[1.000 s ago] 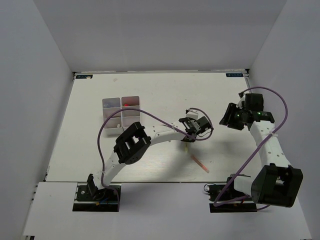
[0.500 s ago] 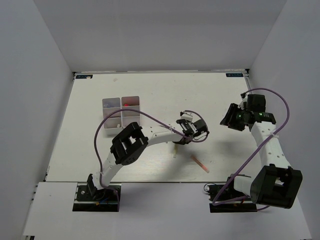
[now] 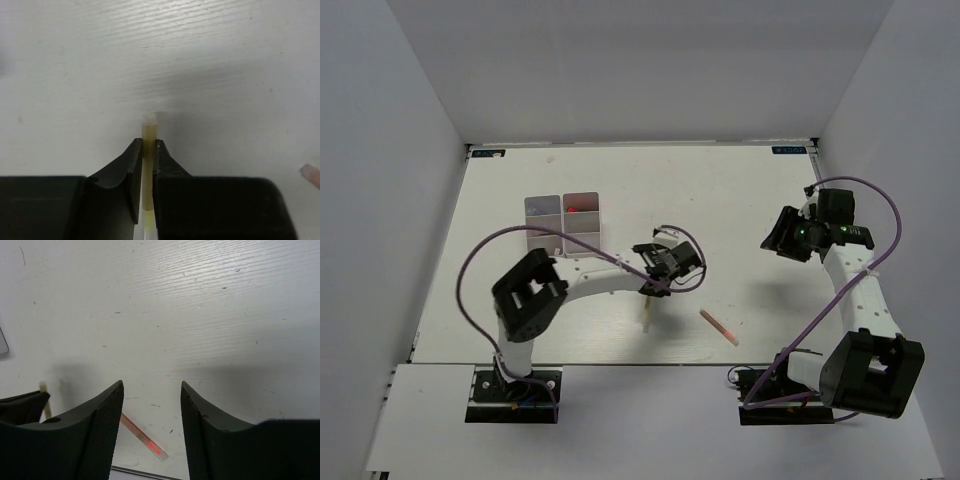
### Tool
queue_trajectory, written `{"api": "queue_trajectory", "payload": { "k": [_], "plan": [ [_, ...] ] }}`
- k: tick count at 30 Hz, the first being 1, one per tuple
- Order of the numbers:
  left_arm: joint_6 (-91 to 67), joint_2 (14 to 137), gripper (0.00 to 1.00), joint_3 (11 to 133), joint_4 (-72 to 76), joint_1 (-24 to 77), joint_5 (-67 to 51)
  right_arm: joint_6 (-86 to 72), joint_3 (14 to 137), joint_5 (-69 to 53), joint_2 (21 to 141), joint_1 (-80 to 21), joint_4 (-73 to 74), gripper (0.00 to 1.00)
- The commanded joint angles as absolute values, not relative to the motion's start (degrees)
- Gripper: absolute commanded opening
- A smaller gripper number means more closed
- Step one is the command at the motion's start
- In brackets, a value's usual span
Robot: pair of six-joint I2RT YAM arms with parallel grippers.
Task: Sort the stationery into containers
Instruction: Pick up the pen from the center of the board, then place the pen in the storage box.
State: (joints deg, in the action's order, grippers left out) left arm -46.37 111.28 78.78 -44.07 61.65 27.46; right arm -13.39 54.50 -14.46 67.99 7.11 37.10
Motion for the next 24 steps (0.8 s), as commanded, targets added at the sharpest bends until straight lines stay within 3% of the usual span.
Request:
{"api": "queue_trajectory", "payload": {
  "k": [1, 6, 11, 24],
  "plan": [
    [-41.58, 98.03, 0.01, 73.94, -38.60, 59.69, 30.49, -13.80, 53.88, -16.00, 66.62, 7.47, 35.77, 0.53],
    [-32.01, 83.87, 0.01, 60.26, -28.84, 54.33, 26.03, -13.89, 53.53, -16.44, 66.62, 7.56, 35.33, 0.53],
    [-19.98, 73.40, 0.01, 54.58, -20.93, 42.85, 12.15, -13.97, 53.26, -16.96, 66.88, 7.38, 35.07, 0.53],
    [4.04, 76.11, 0.01, 58.27, -16.01, 19.28, -28.01, -13.71, 52.47, -16.96, 66.89, 7.56, 34.10, 0.53]
  ]
}}
